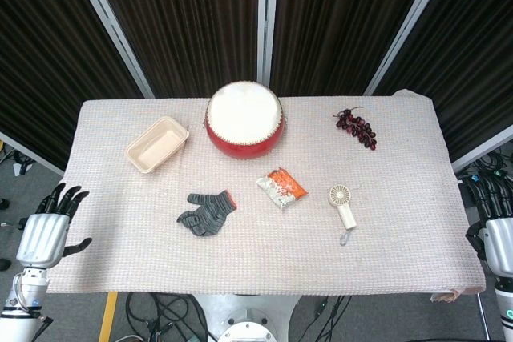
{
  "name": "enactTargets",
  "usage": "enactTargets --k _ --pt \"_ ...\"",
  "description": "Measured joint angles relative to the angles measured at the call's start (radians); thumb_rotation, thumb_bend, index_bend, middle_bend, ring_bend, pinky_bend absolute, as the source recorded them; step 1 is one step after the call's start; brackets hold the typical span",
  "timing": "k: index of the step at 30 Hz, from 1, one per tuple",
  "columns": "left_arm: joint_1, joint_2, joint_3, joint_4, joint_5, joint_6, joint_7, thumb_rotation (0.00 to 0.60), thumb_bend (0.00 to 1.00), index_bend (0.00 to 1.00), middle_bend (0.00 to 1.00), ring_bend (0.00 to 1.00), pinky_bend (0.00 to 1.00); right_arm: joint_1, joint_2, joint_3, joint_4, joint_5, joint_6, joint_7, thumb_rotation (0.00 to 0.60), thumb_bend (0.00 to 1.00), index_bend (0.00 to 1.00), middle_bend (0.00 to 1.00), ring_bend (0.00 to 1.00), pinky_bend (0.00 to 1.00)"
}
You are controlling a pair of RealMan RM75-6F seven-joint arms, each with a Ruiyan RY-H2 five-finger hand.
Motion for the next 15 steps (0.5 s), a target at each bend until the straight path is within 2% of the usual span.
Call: enactTargets --k 1,3,4,15 --pt "-0.001 0.0 -0.001 -0.001 -0.003 -0.002 0.001 0.6 0.0 0.16 0.11 0.03 0.21 -0.002 -0.001 -0.001 0.0 0.001 -0.006 0.002 0.6 0.27 0.0 0.0 0.0 0.0" --pt "-0.002 -0.002 -0.001 -0.001 -0.007 -0.006 0.0 0.6 0.0 0.16 0.11 0.03 0.21 -0.004 0.0 -0.003 -0.004 0.007 -0.024 0.001 0.6 0.06 0.0 0.0 0.0 0.0" --pt "-0.002 -0.002 -0.001 0.0 -0.008 -0.008 -0.003 0.6 0.0 0.16 0.11 0.03 0.21 -0.005 0.001 -0.004 -0.009 0.01 -0.031 -0.001 0.6 0.01 0.0 0.0 0.0 0.0" --pt "-0.007 -0.005 -0.009 0.024 -0.017 -0.012 -0.045 0.6 0.0 0.16 0.11 0.03 0.21 -0.02 0.034 -0.011 -0.111 0.073 -0.111 -0.108 0.6 0.0 0.0 0.0 0.0 0.0"
